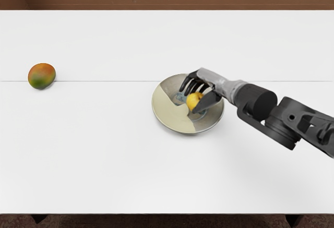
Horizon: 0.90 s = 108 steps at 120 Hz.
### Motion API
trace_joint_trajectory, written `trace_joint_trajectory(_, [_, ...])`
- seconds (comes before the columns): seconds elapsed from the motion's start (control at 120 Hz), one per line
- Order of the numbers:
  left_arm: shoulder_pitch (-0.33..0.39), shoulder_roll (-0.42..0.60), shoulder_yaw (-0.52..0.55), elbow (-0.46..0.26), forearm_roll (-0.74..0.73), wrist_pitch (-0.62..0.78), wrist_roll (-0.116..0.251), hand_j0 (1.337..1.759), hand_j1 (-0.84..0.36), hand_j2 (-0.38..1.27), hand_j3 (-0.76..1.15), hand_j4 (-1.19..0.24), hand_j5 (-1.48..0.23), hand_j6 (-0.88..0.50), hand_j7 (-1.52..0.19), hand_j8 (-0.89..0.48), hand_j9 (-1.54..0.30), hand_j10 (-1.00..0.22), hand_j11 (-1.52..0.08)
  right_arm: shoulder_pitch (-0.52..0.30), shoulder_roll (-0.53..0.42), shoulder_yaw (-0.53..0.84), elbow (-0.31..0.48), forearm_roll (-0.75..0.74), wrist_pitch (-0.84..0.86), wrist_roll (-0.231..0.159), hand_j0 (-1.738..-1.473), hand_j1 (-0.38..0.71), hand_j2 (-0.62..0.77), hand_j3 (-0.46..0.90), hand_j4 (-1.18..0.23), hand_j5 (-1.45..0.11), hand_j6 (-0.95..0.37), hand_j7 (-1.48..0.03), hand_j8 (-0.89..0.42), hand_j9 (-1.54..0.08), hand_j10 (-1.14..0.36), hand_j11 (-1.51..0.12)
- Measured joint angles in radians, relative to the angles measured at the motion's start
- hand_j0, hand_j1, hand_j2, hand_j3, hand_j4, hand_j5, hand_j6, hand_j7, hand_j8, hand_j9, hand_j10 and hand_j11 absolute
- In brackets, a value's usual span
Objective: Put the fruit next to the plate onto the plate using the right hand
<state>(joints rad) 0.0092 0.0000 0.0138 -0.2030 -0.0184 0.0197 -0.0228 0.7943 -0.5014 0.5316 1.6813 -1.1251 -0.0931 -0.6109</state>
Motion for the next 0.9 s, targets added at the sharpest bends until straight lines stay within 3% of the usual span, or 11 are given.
trace_joint_trajectory(0.083, [0.0,0.0,0.0,0.0,0.0,0.0,0.0,1.658,0.35,0.0,0.0,0.0,0.0,0.0,0.0,0.0,0.0,0.0,0.0,-0.004,0.0,-0.009,0.0,-0.001,-0.001,0.0,-1.657,0.24,0.13,0.0,-0.56,-0.75,-0.57,-0.74,-0.45,-0.74,-0.44,-0.74])
trace_joint_trajectory(0.342, [0.0,0.0,0.0,0.0,0.0,0.0,0.0,1.658,0.35,0.0,0.0,0.0,0.0,0.0,0.0,0.0,0.0,0.0,0.0,0.004,-0.01,0.029,-0.001,0.001,0.027,0.0,-1.658,-0.13,0.03,0.0,-0.21,-0.27,-0.21,-0.27,-0.17,-0.27,-0.17,-0.27])
trace_joint_trajectory(0.475, [0.0,0.0,0.0,0.0,0.0,0.0,0.0,1.658,0.35,0.0,0.0,0.0,0.0,0.0,0.0,0.0,0.0,0.0,0.0,0.002,-0.063,0.168,-0.025,0.171,0.196,0.0,-1.658,-0.22,0.01,0.0,-0.12,-0.16,-0.12,-0.15,-0.1,-0.15,-0.1,-0.15])
trace_joint_trajectory(0.692, [0.009,0.0,0.005,-0.002,-0.002,-0.007,0.001,1.658,0.35,0.0,0.0,0.0,0.0,0.0,0.0,0.0,0.0,0.0,0.0,-0.06,-0.159,0.404,-0.225,0.587,0.584,0.0,-1.658,-0.29,0.0,0.0,-0.05,-0.07,-0.05,-0.07,-0.05,-0.07,-0.05,-0.07])
trace_joint_trajectory(0.8, [0.027,0.0,0.007,-0.002,-0.003,-0.008,0.001,1.658,0.35,0.0,0.0,0.0,0.0,0.0,0.0,0.0,0.0,0.0,0.0,-0.106,-0.181,0.492,-0.361,0.712,0.662,0.0,-1.658,-0.31,0.0,0.0,-0.04,-0.05,-0.04,-0.05,-0.04,-0.05,-0.03,-0.05])
trace_joint_trajectory(0.9, [0.034,0.0,0.007,-0.003,-0.003,-0.01,0.002,1.658,0.35,0.0,0.0,0.0,0.0,0.0,0.0,0.0,0.0,0.0,0.0,-0.126,-0.198,0.523,-0.425,0.769,0.688,0.0,-1.658,-0.32,0.0,0.0,-0.03,-0.04,-0.03,-0.04,-0.03,-0.04,-0.03,-0.04])
